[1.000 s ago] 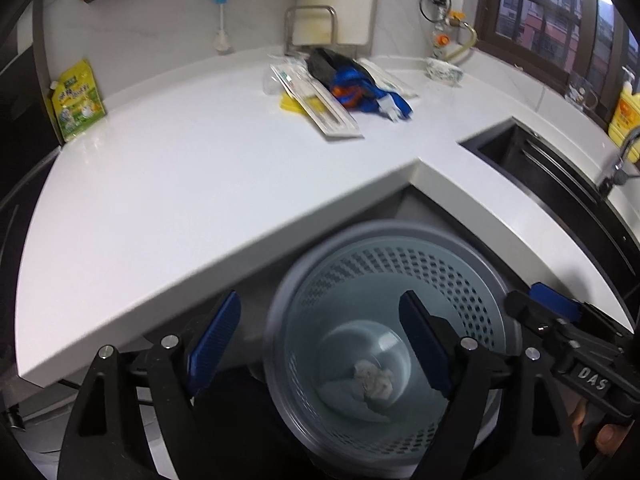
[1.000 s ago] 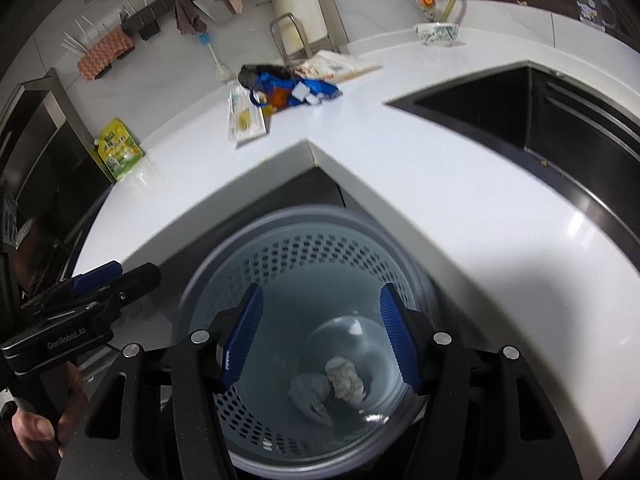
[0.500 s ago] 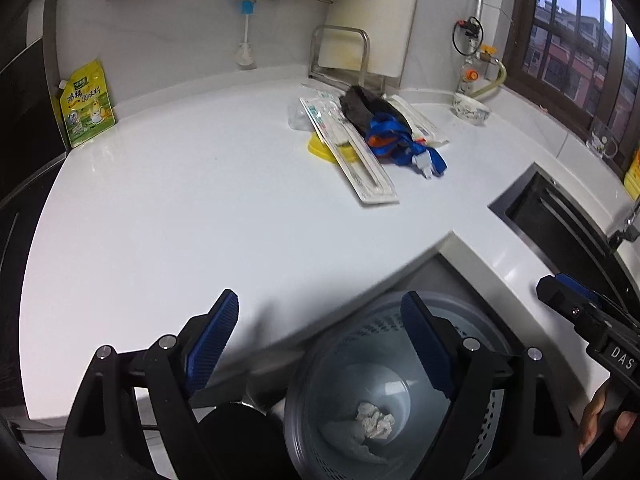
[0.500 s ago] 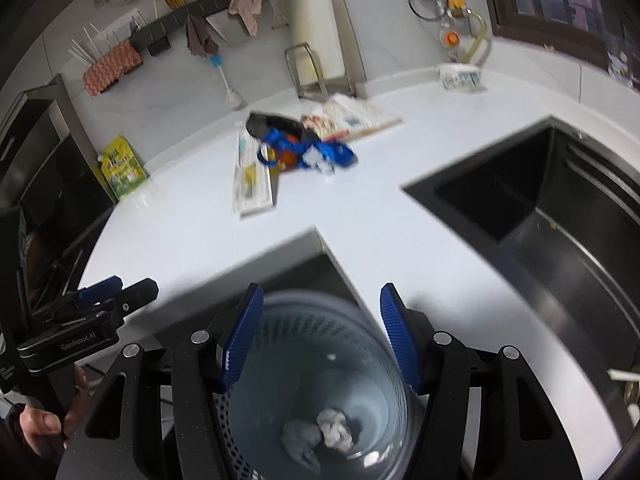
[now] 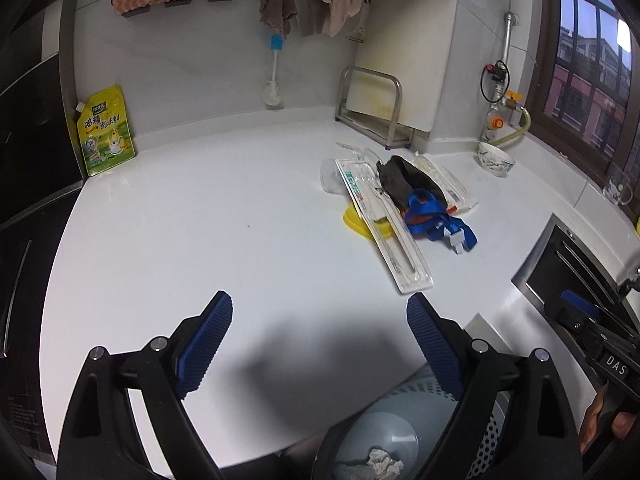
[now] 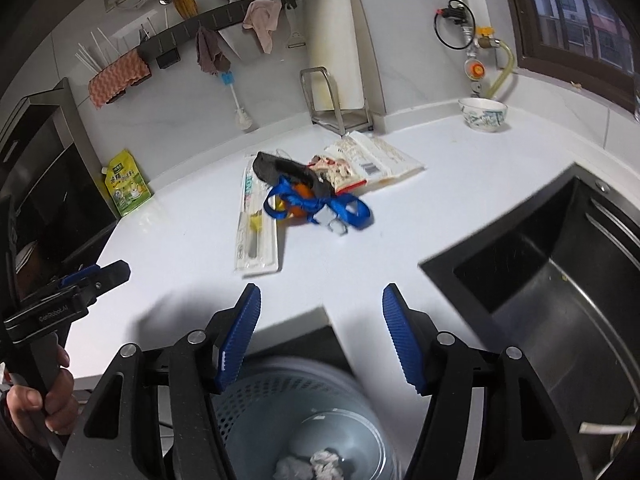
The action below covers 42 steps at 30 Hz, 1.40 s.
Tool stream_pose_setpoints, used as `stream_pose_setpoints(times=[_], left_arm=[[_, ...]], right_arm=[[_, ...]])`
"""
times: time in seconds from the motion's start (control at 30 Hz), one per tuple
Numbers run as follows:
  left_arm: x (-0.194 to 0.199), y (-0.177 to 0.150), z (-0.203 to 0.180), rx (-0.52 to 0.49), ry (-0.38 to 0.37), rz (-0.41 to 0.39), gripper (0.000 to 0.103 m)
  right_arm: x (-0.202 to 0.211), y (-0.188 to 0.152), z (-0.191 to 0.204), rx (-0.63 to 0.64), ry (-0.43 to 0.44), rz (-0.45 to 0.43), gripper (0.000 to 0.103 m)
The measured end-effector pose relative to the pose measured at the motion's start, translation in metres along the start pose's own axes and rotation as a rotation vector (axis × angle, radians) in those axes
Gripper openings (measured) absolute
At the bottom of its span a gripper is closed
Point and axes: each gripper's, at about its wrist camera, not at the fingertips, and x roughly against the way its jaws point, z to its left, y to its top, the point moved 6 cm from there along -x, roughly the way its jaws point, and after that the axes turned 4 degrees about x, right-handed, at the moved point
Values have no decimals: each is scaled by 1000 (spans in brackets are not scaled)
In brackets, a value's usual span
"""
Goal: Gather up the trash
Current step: 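Reach the right gripper to the blue strap and grasp it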
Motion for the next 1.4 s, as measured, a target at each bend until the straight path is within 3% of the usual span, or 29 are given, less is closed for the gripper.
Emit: stream_pose_setpoints(times=[0.57, 1.03, 1.13, 1.2, 1.27, 1.37, 1.4], left_arm=[[-84, 24, -10, 16, 36, 79, 88], [-104, 22, -13, 9, 46, 117, 90], [-106, 21, -16, 3, 47, 119, 90], [-108, 21, -19, 0, 48, 126, 90], [-110, 21, -22, -1, 47, 130, 90], [-111, 22, -29, -8, 45, 129, 90], [-111, 23, -31, -11, 42, 128, 90]], right_arm=[[-109, 59, -7, 150, 57, 80, 63], [-163, 65, 15, 316, 28, 156, 62], [-165, 65, 16, 322, 37, 160, 49], [-165, 64, 14, 322, 42, 167, 35], [-163, 63, 12, 301, 60, 171, 33], [-156, 64, 7, 258, 83, 160, 19], [-153, 64, 4, 240, 92, 160, 19]])
